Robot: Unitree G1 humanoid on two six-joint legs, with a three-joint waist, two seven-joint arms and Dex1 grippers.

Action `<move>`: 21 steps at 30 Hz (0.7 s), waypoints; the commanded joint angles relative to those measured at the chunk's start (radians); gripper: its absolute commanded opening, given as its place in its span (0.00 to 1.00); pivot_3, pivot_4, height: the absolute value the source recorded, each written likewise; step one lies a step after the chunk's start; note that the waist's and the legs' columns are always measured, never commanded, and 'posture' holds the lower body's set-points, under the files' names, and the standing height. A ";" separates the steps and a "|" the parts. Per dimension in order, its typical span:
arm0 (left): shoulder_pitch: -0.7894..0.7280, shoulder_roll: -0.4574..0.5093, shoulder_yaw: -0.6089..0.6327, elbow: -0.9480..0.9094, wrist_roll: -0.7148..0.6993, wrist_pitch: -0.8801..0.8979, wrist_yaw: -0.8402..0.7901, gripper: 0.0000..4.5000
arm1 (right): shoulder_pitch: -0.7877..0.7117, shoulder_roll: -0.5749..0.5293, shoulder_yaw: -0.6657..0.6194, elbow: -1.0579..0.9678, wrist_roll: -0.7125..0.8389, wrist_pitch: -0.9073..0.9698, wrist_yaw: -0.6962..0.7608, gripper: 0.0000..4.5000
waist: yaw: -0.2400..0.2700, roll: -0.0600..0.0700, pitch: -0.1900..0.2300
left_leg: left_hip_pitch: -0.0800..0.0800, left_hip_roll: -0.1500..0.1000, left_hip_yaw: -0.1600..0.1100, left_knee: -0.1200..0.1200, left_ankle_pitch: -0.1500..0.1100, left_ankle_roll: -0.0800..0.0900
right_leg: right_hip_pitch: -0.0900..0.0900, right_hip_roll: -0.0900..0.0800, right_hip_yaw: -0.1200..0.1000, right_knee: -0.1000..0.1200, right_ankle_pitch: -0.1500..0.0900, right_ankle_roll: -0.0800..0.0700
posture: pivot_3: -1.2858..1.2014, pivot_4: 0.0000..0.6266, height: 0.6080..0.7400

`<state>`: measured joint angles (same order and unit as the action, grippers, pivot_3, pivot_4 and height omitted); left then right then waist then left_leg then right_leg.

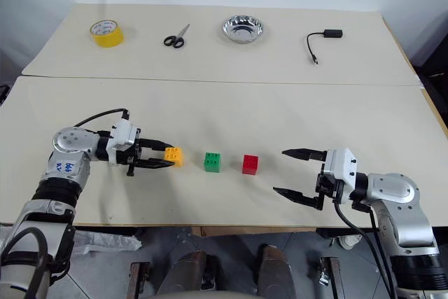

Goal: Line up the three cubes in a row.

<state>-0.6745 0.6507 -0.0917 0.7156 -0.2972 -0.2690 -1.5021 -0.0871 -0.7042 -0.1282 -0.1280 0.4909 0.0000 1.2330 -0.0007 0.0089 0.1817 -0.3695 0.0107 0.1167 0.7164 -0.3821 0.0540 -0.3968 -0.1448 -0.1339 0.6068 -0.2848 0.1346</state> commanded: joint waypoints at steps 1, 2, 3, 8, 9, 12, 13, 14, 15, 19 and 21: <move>0.034 0.021 -0.030 -0.062 -0.024 0.022 -0.112 0.33 | -0.021 -0.016 -0.020 0.002 0.009 -0.011 0.010 1.00 | 0.000 0.000 0.000 | 0.000 0.000 0.000 0.000 0.000 0.000 | 0.000 0.000 0.000 0.000 0.000 0.000 | 0.52 0.24 1.00; 0.039 0.024 -0.030 -0.069 -0.026 0.022 -0.112 0.33 | -0.026 -0.015 -0.016 0.007 0.007 -0.012 0.013 1.00 | 0.000 0.000 0.000 | 0.000 0.000 0.000 0.000 0.000 0.000 | 0.000 0.000 0.000 0.000 0.000 0.000 | 0.52 0.24 1.00; 0.045 0.031 -0.035 -0.081 -0.032 0.038 -0.112 0.33 | -0.032 -0.013 -0.012 0.012 0.007 -0.012 0.015 1.00 | 0.000 0.000 0.000 | 0.000 0.000 -0.001 0.000 0.000 0.000 | 0.000 0.000 0.000 0.000 0.000 0.000 | 0.52 0.24 1.00; 0.053 0.034 -0.032 -0.094 -0.028 0.031 -0.100 0.33 | -0.048 -0.004 0.002 0.027 0.000 -0.016 0.023 1.00 | -0.001 0.000 0.000 | 0.000 0.000 0.000 0.000 0.000 0.000 | 0.000 0.000 0.000 0.000 0.000 0.000 | 0.52 0.24 1.00; 0.052 0.034 -0.031 -0.089 -0.025 0.031 -0.096 0.33 | -0.050 -0.002 0.004 0.029 -0.001 -0.016 0.025 1.00 | -0.001 0.000 0.000 | 0.000 0.000 0.000 0.000 0.000 0.000 | 0.000 0.000 0.000 0.000 0.000 0.000 | 0.52 0.24 1.00; 0.048 0.032 -0.031 -0.072 -0.017 0.024 -0.085 0.41 | -0.053 -0.001 0.010 0.031 0.001 -0.013 0.032 1.00 | 0.000 0.000 0.000 | 0.000 0.000 0.000 0.000 0.000 0.000 | 0.000 0.000 0.000 0.000 0.000 0.000 | 0.52 0.24 1.00; 0.049 0.032 -0.030 -0.074 -0.019 0.027 -0.085 0.49 | -0.053 -0.002 0.012 0.031 0.005 -0.006 0.036 1.00 | 0.000 0.000 0.000 | 0.000 0.000 0.000 0.000 0.000 0.000 | 0.000 0.000 0.000 0.000 0.000 0.000 | 0.52 0.24 1.00; 0.051 0.032 -0.029 -0.078 -0.020 0.031 -0.083 0.55 | -0.052 -0.004 0.014 0.030 0.010 0.000 0.041 1.00 | 0.000 0.000 0.000 | 0.000 0.000 0.000 0.000 0.000 0.000 | 0.000 0.000 0.000 0.000 0.000 0.000 | 0.52 0.24 1.00; 0.057 0.034 -0.023 -0.086 -0.023 0.033 -0.075 0.61 | -0.054 -0.004 0.018 0.029 0.014 0.008 0.046 1.00 | -0.001 0.000 0.000 | 0.000 0.000 0.000 0.000 0.000 0.000 | 0.000 0.000 0.000 0.000 0.000 0.000 | 0.52 0.24 1.00; 0.096 0.058 0.026 -0.144 -0.054 0.052 -0.038 0.89 | -0.072 -0.005 0.027 0.039 0.023 0.024 0.066 1.00 | -0.001 0.000 0.000 | 0.000 0.000 0.000 0.000 0.000 0.000 | 0.000 0.000 0.000 0.000 0.000 0.000 | 0.52 0.24 1.00; 0.145 0.086 0.076 -0.214 -0.089 0.077 -0.016 0.99 | -0.090 -0.013 0.022 0.058 0.029 0.026 0.082 1.00 | -0.003 0.000 0.000 | 0.000 0.000 -0.001 0.000 0.000 0.000 | 0.000 0.000 0.000 0.000 0.000 0.000 | 0.52 0.24 1.00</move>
<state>-0.5443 0.7046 -0.0688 0.5632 -0.3433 -0.2070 -1.4999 -0.1651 -0.7043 -0.0858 -0.0678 0.4960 0.0261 1.3006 -0.0032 0.0089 0.1817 -0.3698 0.0113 0.1161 0.7165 -0.3821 0.0541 -0.3970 -0.1450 -0.1341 0.6067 -0.2848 0.1346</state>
